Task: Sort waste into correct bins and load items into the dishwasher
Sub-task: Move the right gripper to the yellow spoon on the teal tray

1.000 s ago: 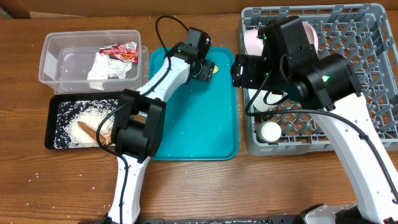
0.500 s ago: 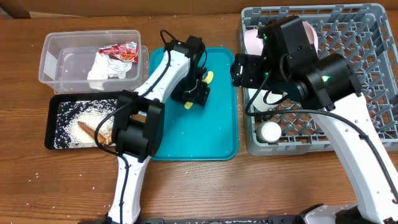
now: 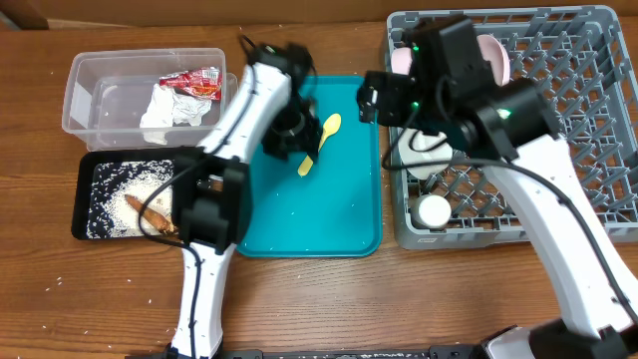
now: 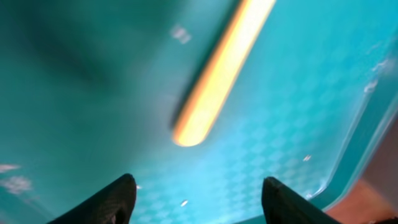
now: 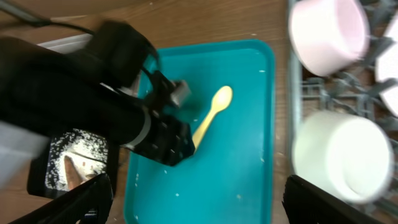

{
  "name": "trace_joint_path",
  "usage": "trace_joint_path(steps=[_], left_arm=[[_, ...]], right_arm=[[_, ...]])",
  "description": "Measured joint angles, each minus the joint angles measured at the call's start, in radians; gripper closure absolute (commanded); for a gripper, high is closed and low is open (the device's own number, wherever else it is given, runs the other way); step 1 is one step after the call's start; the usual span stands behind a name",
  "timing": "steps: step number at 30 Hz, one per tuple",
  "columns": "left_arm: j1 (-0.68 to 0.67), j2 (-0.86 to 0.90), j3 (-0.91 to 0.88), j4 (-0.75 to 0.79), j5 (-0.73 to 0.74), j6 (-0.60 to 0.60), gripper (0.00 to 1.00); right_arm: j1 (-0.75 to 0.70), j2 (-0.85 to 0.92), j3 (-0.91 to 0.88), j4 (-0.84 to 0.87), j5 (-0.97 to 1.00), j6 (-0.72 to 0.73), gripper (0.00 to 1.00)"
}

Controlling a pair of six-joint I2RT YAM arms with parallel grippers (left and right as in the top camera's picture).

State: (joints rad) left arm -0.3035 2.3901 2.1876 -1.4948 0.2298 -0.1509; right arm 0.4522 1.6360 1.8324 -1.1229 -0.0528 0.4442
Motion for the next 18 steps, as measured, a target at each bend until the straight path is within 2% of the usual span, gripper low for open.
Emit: trace_joint_path(steps=[5,9,13,14,15,16,18], left_arm=[[0.118,-0.058,0.19,-0.097,-0.033,-0.008,0.27],[0.211,-0.148,0.281,-0.122,-0.075,-0.017,0.27],[0.283,-0.231,0.308,-0.117,-0.114,-0.031,0.27],[0.295,-0.24,0.31,-0.113,-0.119,-0.033,0.25],[0.308,-0.244,0.313,-0.113,-0.125,-0.034,0.18],[0.317,-0.245,0.313,-0.112,-0.13,-0.034,0.0],[0.332,-0.241,0.312,-0.11,-0.138,-0.038,0.0]], right_arm=[[0.0,0.101,0.0,0.074,-0.039,0.013,0.11],[0.006,0.193,0.0,0.139,-0.051,0.051,0.19],[0.034,0.294,0.0,0.193,-0.027,0.121,0.32],[0.047,0.325,0.0,0.204,-0.014,0.146,0.34],[0.058,0.349,0.0,0.214,-0.004,0.164,0.36],[0.071,0.377,0.0,0.227,0.012,0.185,0.37],[0.099,0.426,0.0,0.253,0.034,0.225,0.38]])
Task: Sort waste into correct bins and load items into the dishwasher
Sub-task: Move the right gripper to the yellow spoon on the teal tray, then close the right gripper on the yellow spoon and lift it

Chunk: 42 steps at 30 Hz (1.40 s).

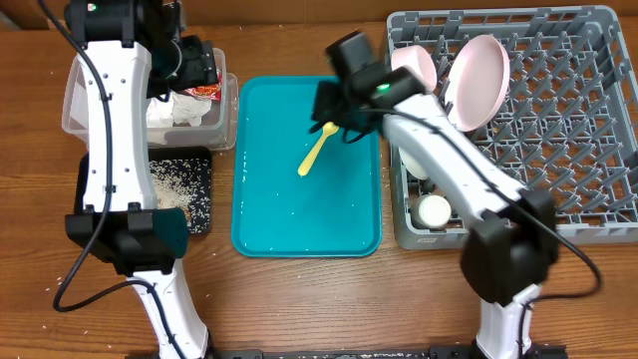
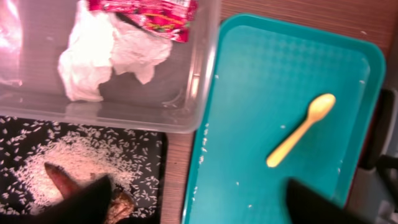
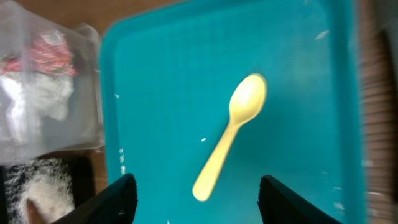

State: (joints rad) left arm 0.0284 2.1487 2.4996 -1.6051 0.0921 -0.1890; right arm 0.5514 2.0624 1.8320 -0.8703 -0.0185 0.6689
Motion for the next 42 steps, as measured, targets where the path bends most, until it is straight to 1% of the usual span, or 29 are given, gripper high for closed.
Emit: trace_joint_path(steps=[6,12,15,24,30,32,36,39,42], left_arm=[[0.009,0.002,0.0,0.0,-0.007,0.0,0.0],[0.009,0.002,-0.001,0.0,-0.007,0.0,0.0],[0.009,0.002,-0.001,0.0,-0.007,0.0,0.0],[0.009,0.002,-0.001,0.0,-0.007,0.0,0.0],[0.009,0.002,-0.001,0.0,-0.007,0.0,0.0],[0.009,0.002,-0.001,0.0,-0.007,0.0,0.0],[0.009,0.002,-0.001,0.0,-0.007,0.0,0.0],[0.009,0.002,-0.001,0.0,-0.007,0.0,0.0],[0.009,0.002,-0.001,0.0,-0.007,0.0,0.0]], right_arm=[[0.066,0.103,0.0,0.043,0.073,0.092,0.38],[0.074,0.144,0.0,0.068,0.143,0.169,0.44],[0.072,0.168,0.0,0.09,0.158,0.191,0.48],[0.071,0.251,0.0,0.102,0.169,0.218,0.5],[0.07,0.255,0.0,0.133,0.183,0.225,0.63],[0.069,0.257,0.0,0.138,0.183,0.226,0.65],[0.069,0.273,0.0,0.138,0.187,0.223,0.67],[0.069,0.275,0.0,0.137,0.192,0.218,0.75],[0.068,0.275,0.0,0.138,0.198,0.211,0.78]])
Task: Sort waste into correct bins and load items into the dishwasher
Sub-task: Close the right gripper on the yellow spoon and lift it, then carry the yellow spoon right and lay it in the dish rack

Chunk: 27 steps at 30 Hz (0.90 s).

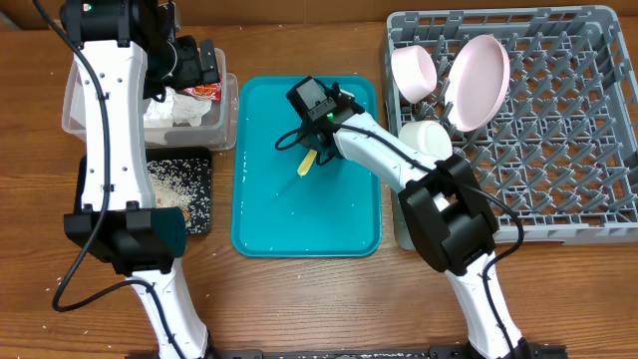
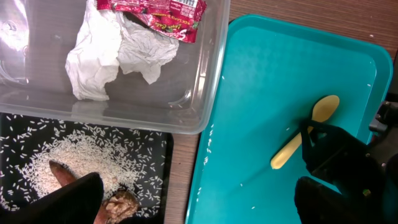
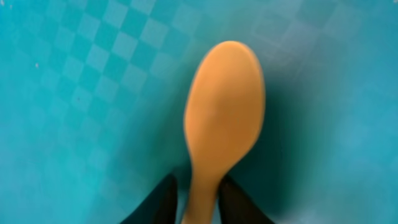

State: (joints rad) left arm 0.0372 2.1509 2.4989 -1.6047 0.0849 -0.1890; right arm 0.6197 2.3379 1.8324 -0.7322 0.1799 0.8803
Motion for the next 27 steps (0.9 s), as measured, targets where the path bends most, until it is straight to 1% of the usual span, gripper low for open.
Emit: trace_joint_path(steps=[2,6,9,12,20,27], left_arm=[[0.0,0.0,0.0,0.0,0.0,0.0,0.0],[0.0,0.0,0.0,0.0,0.0,0.0,0.0],[0.0,0.0,0.0,0.0,0.0,0.0,0.0],[0.0,0.0,0.0,0.0,0.0,0.0,0.0],[0.0,0.0,0.0,0.0,0.0,0.0,0.0],[0.0,0.0,0.0,0.0,0.0,0.0,0.0]], right_arm=[[-0.001,0.001,0.0,-0.001,0.0,-0.016,0.79],[-0.005,0.002,0.0,0.0,-0.025,-0.063,0.96],[-0.012,0.002,0.019,-0.004,-0.072,-0.092,0.96],[-0.021,0.005,0.046,-0.06,-0.118,-0.132,0.96],[-0.051,0.014,0.167,-0.292,-0.174,-0.241,0.96],[-0.064,0.0,0.358,-0.538,-0.179,-0.305,0.96]])
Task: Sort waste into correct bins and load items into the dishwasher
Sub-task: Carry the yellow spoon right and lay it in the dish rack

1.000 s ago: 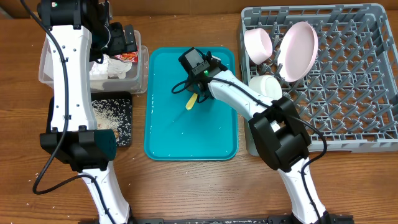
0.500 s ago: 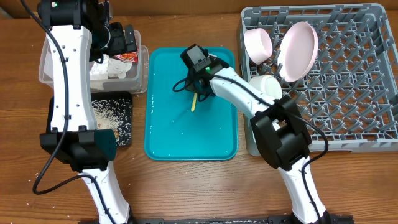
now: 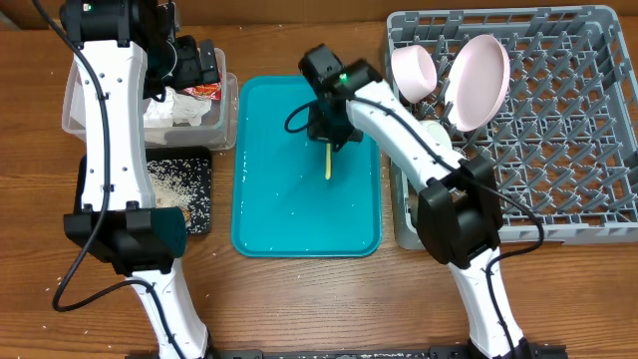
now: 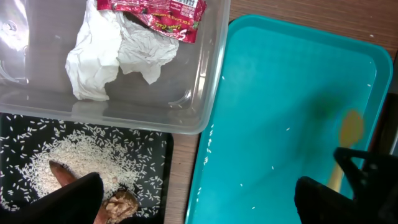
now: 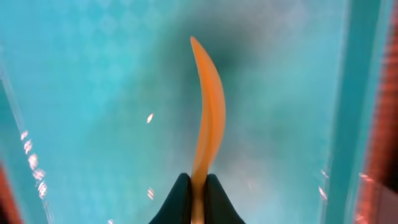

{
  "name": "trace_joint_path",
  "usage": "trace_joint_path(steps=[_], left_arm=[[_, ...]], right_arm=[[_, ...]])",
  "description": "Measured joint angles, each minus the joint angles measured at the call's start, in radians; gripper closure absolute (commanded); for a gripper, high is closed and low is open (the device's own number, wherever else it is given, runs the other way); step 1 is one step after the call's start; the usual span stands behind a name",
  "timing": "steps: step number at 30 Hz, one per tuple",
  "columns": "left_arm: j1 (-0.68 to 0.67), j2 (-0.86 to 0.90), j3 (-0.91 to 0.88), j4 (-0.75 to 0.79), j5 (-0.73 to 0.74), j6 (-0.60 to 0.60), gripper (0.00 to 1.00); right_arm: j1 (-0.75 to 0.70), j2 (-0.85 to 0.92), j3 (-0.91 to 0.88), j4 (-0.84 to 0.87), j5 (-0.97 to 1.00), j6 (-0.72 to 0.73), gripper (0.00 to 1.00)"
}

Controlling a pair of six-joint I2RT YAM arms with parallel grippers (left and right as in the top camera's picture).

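A yellow plastic spoon (image 3: 327,163) hangs edge-on above the teal tray (image 3: 289,214), its handle pinched in my right gripper (image 5: 198,186), which is shut on it. In the left wrist view the spoon (image 4: 352,126) shows over the tray's right side. High over the clear bin's corner, my left gripper (image 4: 196,205) stands open and holds nothing. The grey dish rack (image 3: 558,150) lies to the right of the tray.
A clear bin (image 3: 85,110) at far left holds white tissue and a red wrapper (image 4: 155,11). In front of it, a black tray (image 4: 37,155) holds rice and food scraps. Two pink bowls (image 3: 478,68) and white cups (image 3: 431,135) occupy the rack's left side.
My right gripper was down on the tray, shut on the spoon lying there. Now it holds the spoon raised off the tray and slightly to the right. The left arm has not moved.
My left gripper was open low over the spoon on the tray, the right one by the rack's left edge. Then the left was up over the clear bin and the right open above the spoon. The right then shut on the spoon, and now holds it raised.
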State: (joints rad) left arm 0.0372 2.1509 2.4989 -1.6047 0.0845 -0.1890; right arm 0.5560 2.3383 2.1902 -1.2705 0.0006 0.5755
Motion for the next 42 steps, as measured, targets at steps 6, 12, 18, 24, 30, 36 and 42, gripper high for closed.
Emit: trace_joint_path(steps=[6,12,18,24,30,36,42], left_arm=[[0.0,0.0,0.0,0.0,0.0,0.0,0.0],[0.0,0.0,0.0,0.0,0.0,0.0,0.0],[0.0,0.0,0.0,0.0,0.0,0.0,0.0],[0.0,0.0,0.0,0.0,0.0,0.0,0.0],[0.0,0.0,0.0,0.0,0.0,0.0,0.0],[0.0,0.0,0.0,0.0,0.0,0.0,0.0],[0.0,0.0,0.0,0.0,0.0,0.0,0.0]], right_arm=[[-0.079,-0.179,0.044,-0.147,-0.011,-0.003,0.96],[-0.288,-0.435,0.076,-0.306,0.074,0.105,0.96],[-0.473,-0.52,0.072,-0.425,0.196,0.317,0.96],[-0.502,-0.513,-0.102,-0.424,0.235,0.502,0.96],[-0.501,-0.508,-0.363,-0.398,0.251,0.82,0.96],[-0.501,-0.499,-0.519,-0.309,0.272,0.944,0.82],[-0.501,-0.499,-0.549,-0.283,0.296,0.978,0.46]])
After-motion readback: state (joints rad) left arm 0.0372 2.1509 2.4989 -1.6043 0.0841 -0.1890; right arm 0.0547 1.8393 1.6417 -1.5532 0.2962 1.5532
